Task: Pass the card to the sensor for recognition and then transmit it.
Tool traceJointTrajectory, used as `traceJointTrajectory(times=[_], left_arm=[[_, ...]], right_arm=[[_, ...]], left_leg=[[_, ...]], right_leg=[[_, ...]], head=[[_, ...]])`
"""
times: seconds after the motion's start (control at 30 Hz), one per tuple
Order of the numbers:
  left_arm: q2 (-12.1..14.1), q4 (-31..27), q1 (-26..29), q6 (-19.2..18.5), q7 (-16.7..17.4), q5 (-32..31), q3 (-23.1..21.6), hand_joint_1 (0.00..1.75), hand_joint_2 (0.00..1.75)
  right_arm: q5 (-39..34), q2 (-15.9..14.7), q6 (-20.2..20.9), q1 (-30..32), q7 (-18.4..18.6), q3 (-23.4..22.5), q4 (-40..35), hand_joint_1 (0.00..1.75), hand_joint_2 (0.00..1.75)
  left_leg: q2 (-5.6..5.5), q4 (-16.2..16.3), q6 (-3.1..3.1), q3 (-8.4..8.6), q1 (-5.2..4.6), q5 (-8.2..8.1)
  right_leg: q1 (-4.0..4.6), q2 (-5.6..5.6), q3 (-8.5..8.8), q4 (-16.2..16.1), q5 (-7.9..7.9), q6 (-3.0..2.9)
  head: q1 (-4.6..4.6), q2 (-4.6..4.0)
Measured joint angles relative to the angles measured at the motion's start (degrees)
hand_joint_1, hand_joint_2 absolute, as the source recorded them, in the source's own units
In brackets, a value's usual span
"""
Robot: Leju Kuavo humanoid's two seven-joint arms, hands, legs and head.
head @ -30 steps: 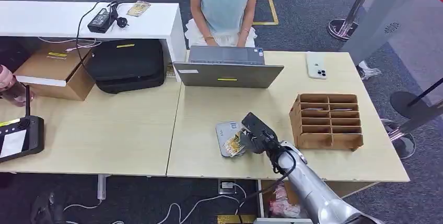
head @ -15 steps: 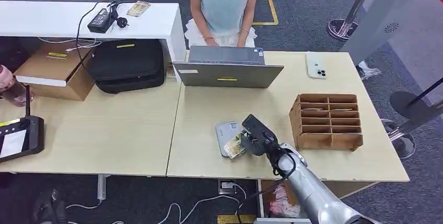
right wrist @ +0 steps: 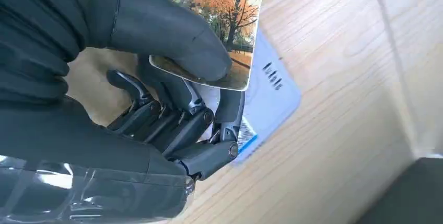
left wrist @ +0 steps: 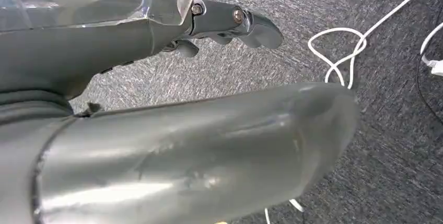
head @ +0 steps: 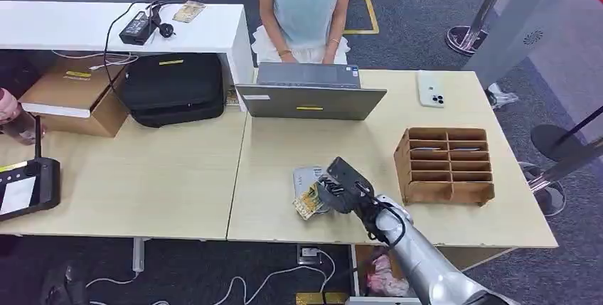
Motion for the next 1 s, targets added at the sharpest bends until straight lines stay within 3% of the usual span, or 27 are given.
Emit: traceJointTrajectory(times=[0.2,0.5,0.77,1.0], left_arm=[[0.4,0.0,0.6,-0.4,-0.4,0.2,0.0,0.0,0.0],[1.0,0.0,2.2,-0.8,-2.3,2.2,0.0,0.0,0.0],[1.5,0.0,4.4,-1.0,-4.0,3.3,0.4,0.0,0.0],[1.6,0.0,4.7,-0.9,-4.2,3.0,0.4,0.0,0.0]], right_arm=[[-2.2,-0.8,2.1,3.3,-1.2,0.0,-5.9,1.75,1.75],[-8.7,-2.8,8.1,9.7,-4.7,-0.1,-21.7,1.75,1.75],[-12.5,-4.3,9.4,13.4,-7.6,-3.1,-36.7,1.75,1.75],[-14.2,-4.9,8.5,14.8,-8.7,-8.6,-47.3,1.75,1.75]], left_leg=[[0.0,0.0,0.0,-0.01,0.0,0.0],[0.03,0.0,0.0,-0.01,0.0,-0.01],[0.01,0.0,0.0,-0.01,0.0,-0.01],[0.01,0.0,0.0,-0.01,-0.01,0.0]], right_leg=[[0.0,0.0,-0.01,0.0,0.0,0.0],[0.0,0.02,-0.02,0.0,-0.01,0.0],[0.0,-0.01,-0.02,0.0,-0.01,0.0],[0.0,0.0,-0.02,0.0,0.0,0.0]], head=[[-0.02,0.0],[-0.02,0.0],[0.0,0.0],[0.0,0.0]])
